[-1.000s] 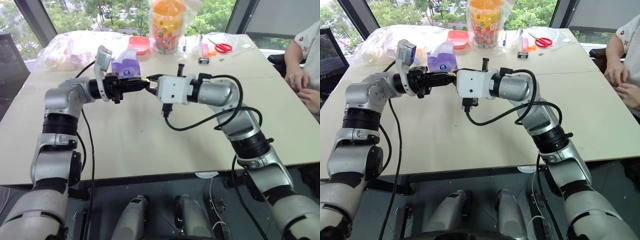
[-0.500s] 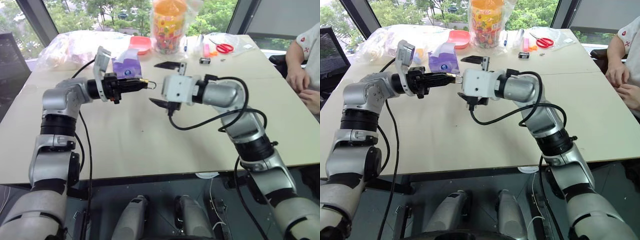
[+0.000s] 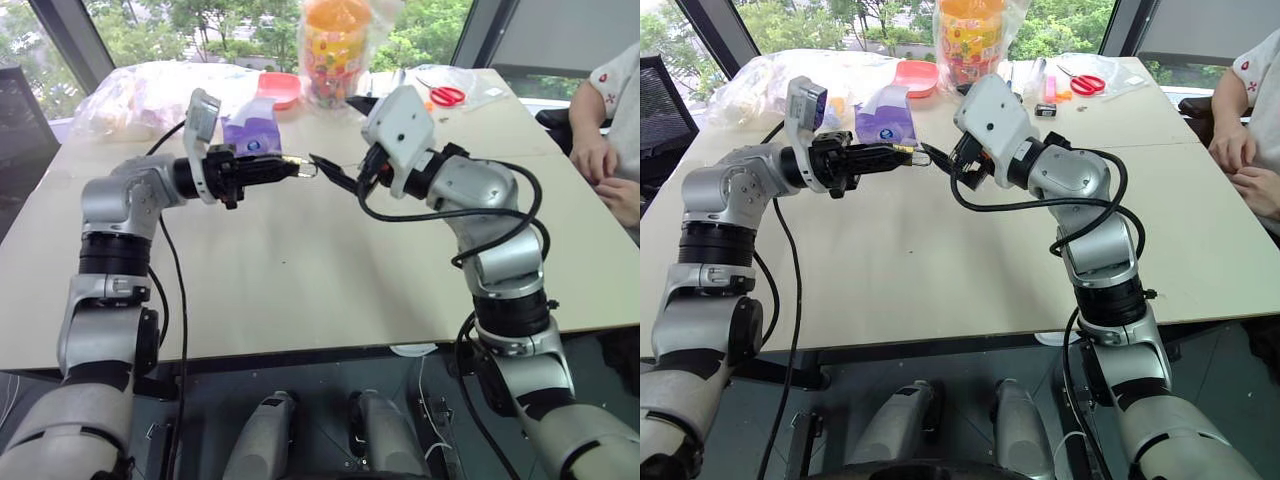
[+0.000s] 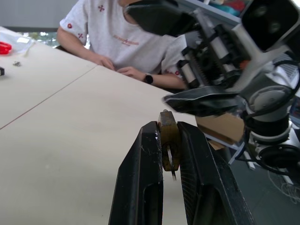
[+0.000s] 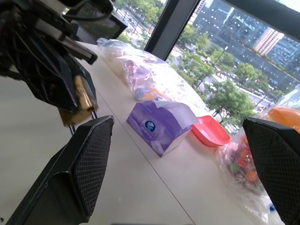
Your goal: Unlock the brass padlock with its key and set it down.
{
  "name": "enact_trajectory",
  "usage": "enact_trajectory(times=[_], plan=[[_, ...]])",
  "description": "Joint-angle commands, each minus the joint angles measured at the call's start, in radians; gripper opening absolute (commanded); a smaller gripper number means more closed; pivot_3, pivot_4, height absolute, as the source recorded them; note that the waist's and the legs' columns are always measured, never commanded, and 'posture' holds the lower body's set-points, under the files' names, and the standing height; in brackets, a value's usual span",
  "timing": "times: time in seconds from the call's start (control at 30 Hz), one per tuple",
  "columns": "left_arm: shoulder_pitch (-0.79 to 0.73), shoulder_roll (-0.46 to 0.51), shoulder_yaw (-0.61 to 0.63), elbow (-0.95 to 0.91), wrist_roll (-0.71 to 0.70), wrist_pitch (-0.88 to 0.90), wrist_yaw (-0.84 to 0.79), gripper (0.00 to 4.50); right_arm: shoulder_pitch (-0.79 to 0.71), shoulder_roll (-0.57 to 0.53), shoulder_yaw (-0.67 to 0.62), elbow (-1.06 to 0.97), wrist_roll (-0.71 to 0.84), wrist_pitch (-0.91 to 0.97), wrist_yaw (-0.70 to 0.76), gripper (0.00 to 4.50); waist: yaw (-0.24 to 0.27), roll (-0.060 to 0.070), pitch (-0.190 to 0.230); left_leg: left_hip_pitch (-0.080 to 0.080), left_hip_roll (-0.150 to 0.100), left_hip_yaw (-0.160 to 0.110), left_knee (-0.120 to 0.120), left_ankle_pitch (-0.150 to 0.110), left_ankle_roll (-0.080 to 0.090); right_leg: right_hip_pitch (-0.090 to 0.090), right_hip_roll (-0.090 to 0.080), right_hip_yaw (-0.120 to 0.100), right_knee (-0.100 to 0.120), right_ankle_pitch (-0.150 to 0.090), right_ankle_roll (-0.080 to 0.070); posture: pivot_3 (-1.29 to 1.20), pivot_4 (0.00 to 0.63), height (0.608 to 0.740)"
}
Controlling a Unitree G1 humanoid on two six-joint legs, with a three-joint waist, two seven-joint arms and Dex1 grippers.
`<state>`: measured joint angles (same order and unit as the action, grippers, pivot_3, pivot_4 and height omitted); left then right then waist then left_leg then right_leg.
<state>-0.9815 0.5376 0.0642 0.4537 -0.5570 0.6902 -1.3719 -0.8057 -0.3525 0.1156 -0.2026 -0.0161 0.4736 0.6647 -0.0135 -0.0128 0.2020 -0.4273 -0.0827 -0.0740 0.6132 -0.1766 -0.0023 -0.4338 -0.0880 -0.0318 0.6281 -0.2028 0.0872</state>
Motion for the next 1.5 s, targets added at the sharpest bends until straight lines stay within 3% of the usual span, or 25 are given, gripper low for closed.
enact_trajectory(times=[0.03,0.7,0.87,1.0,1.1,1.2,1.5], plan=[[0.0,0.012,0.027,-0.061,-0.034,0.006,-0.003,0.0,-0.034,-0.014,0.013,0.0,0.007,-0.031,0.004,4.47,0.0,0.0,0.0,0.0,0.0,0.0,0.0,0.0,0.0,0.0,0.0,0.0,0.0,0.0,0.0,0.0,0.15,0.74],[0.01,0.008,0.017,-0.044,-0.025,-0.011,0.018,0.0,0.022,-0.098,0.012,-0.037,0.045,0.009,0.054,4.47,0.001,0.0,0.0,0.0,0.0,0.0,0.0,0.0,0.0,0.0,0.0,0.0,0.0,0.0,0.0,0.0,0.15,0.74],[0.037,-0.053,-0.008,-0.008,0.009,-0.019,0.112,0.0,0.119,-0.277,-0.039,-0.147,0.018,0.153,0.075,4.47,0.016,0.0,0.0,0.0,-0.001,0.0,0.001,-0.001,0.001,0.001,-0.001,-0.001,-0.002,0.0,0.0,0.0,0.15,0.74],[0.073,-0.129,-0.05,0.003,0.023,0.011,0.152,0.0,0.227,-0.36,-0.039,-0.313,0.083,0.413,0.104,4.47,0.02,0.0,0.0,-0.001,0.0,0.001,0.001,-0.001,0.002,0.002,-0.003,0.0,-0.003,0.0,0.0,0.0,0.15,0.74],[0.071,-0.193,-0.06,0.049,0.022,0.066,0.19,0.0,0.275,-0.357,-0.045,-0.447,0.181,0.636,0.116,4.47,0.023,0.0,0.0,-0.002,0.001,0.0,0.001,-0.001,0.002,0.001,-0.003,-0.001,-0.004,0.0,0.0,0.0,0.15,0.74],[0.041,-0.28,-0.072,0.208,0.055,0.074,0.247,0.0,0.3,-0.319,-0.033,-0.539,0.239,0.798,0.078,4.47,0.022,0.0,0.0,-0.003,0.001,0.0,0.002,-0.002,0.003,0.001,-0.003,-0.001,-0.006,0.0,0.0,0.0,0.15,0.74],[-0.041,-0.379,-0.075,0.497,0.14,0.004,0.26,0.0,0.281,-0.294,0.004,-0.561,0.274,0.907,-0.036,4.47,0.027,-0.001,0.0,-0.004,0.001,-0.001,0.002,-0.003,0.005,0.004,-0.004,-0.007,-0.013,0.001,0.001,0.0,0.15,0.74]])
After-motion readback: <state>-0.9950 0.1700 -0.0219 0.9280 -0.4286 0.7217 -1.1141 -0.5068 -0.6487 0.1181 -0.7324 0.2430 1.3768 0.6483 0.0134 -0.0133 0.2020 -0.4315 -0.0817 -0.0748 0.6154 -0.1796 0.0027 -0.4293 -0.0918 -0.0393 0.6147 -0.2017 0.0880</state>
